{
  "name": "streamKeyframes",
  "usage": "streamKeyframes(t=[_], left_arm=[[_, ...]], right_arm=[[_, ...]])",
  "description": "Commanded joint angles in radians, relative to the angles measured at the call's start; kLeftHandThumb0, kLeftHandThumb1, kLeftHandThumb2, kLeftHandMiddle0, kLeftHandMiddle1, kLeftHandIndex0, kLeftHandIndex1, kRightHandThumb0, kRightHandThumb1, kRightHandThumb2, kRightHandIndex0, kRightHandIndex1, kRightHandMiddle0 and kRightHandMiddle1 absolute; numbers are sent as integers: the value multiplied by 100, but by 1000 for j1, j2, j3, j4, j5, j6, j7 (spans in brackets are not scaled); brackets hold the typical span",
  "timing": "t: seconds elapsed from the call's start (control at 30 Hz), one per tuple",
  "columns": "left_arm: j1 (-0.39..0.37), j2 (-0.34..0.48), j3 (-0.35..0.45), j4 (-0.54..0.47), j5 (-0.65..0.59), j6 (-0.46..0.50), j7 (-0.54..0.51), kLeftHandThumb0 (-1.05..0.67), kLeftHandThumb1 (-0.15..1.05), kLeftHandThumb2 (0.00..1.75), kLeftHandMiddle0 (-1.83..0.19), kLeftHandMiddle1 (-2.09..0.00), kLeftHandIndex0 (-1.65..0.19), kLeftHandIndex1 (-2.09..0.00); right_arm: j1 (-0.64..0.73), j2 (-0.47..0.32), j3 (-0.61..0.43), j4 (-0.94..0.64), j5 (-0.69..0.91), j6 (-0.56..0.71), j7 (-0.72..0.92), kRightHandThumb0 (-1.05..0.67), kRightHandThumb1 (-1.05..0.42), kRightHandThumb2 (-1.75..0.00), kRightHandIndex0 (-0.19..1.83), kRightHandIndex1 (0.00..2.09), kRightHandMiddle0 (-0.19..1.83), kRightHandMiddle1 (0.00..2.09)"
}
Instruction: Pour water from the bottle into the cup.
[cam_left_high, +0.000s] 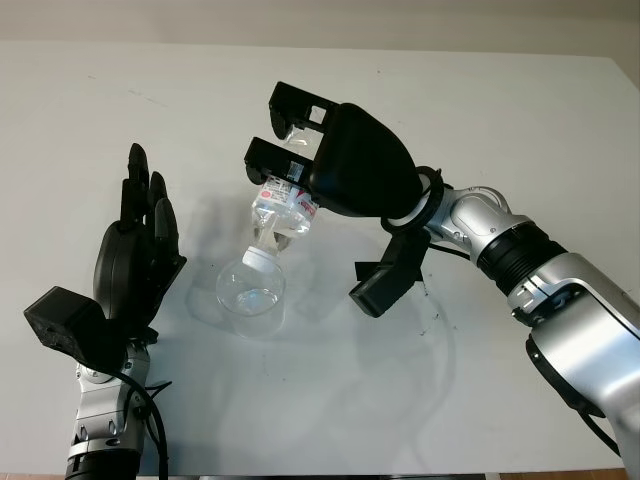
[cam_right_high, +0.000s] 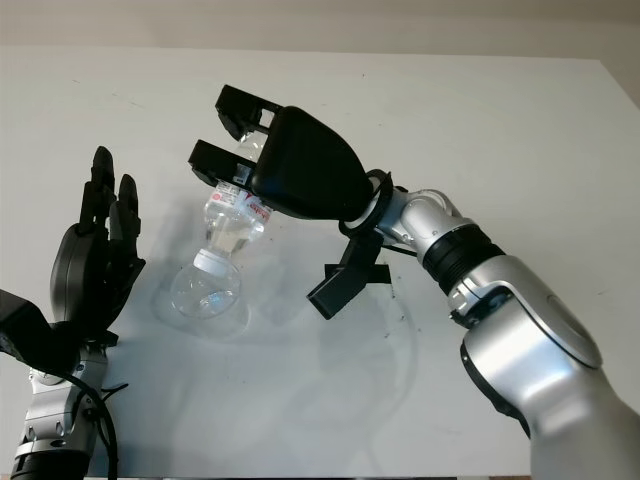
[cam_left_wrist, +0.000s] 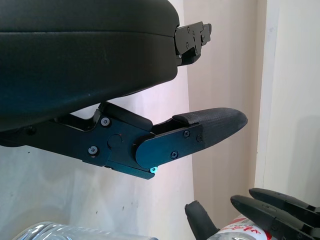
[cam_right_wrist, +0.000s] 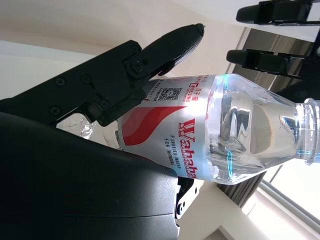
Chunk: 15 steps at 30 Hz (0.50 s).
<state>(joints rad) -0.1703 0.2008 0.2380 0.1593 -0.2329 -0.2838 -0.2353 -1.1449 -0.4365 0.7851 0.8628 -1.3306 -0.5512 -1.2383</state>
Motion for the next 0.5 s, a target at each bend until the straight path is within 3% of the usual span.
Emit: streamKeyframes(t=[0.0,0.47], left_arm=[[-6,-6,-4,4,3,-12,3,-75,105,68,19,0,19,0],[-11,-11,-8,17,15,-24,15,-76,105,68,19,0,19,0]], right_arm=[[-31,0,11,4,-3,14,-18,-51,-95,-5,115,209,55,152],[-43,-7,57,-17,-28,45,-19,-50,-94,-5,114,209,58,144]])
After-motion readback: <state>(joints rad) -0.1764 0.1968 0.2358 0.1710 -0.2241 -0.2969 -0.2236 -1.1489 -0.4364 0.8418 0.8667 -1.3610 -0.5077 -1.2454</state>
